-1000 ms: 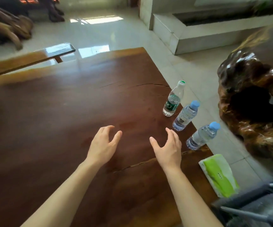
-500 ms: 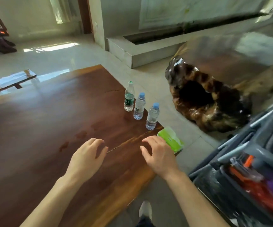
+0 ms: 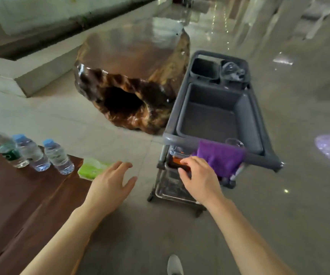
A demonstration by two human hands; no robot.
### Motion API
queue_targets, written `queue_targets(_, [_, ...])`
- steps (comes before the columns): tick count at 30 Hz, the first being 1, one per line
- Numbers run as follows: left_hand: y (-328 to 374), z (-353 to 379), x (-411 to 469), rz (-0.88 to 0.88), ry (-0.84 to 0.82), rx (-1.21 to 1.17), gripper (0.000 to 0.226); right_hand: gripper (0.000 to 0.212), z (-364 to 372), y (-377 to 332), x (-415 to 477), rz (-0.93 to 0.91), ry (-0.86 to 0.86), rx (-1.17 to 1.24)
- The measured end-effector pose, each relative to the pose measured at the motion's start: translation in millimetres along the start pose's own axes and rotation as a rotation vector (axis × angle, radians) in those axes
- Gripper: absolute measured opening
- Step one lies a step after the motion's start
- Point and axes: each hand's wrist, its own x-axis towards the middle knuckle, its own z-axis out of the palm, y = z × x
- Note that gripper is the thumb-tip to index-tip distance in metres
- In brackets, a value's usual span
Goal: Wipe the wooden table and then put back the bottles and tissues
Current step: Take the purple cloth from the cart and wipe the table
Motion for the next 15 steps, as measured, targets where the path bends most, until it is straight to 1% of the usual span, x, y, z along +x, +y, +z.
queue_targets(2, [31, 21, 26, 0.106, -0.037, 0.01, 0.039, 0.024, -16, 39, 1, 0.067, 0.031, -0.035])
queue_targets(5, [73, 50, 59, 0.237, -0.014, 0.012, 0.04, 0.029, -35, 87, 6, 0.104, 0.077, -0.076])
queue_targets(7, [101, 70, 82, 0.309, -0.018, 0.009, 0.047, 0.036, -47, 118, 11, 0.125, 0.113, -0.099])
queue_targets(9, [123, 87, 104, 0.344, -0.03, 0.023, 0.055, 0.044, -56, 145, 18, 0.111, 0.122, -0.132])
queue_targets(11, [139, 102, 125, 0.39, -0.035, 0.013, 0.061, 0.054, -62, 168, 28, 0.105, 0.06, -0.155])
queue_targets(13, [151, 114, 142, 0.408, -0.075, 0.02, 0.067, 0.061, -67, 184, 38, 0.105, -0.038, -0.149])
queue_targets(15, [158, 123, 153, 0.41, -0.117, 0.03, 0.066, 0.064, -71, 194, 44, 0.091, -0.124, -0.108])
